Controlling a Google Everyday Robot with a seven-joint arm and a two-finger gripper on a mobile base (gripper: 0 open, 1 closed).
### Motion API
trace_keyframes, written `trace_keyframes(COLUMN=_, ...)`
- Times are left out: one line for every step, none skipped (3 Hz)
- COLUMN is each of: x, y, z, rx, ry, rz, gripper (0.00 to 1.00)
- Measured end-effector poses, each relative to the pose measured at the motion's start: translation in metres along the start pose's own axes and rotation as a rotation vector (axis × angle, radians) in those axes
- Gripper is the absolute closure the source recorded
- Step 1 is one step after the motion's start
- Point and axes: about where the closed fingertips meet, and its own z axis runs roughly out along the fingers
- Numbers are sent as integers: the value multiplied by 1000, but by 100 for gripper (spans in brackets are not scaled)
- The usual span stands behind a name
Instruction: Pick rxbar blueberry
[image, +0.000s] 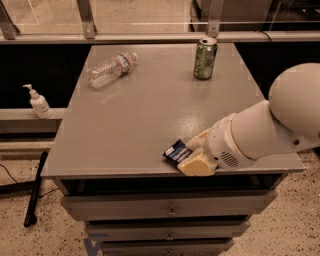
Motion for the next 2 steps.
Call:
trace_keyframes(x=-14, y=-1, z=-11, rx=10, ry=-30, rz=-17, gripper=100)
trace_keyframes(x=-29, y=-8, z=-17, rx=24, ry=-54, rz=-48, gripper=100)
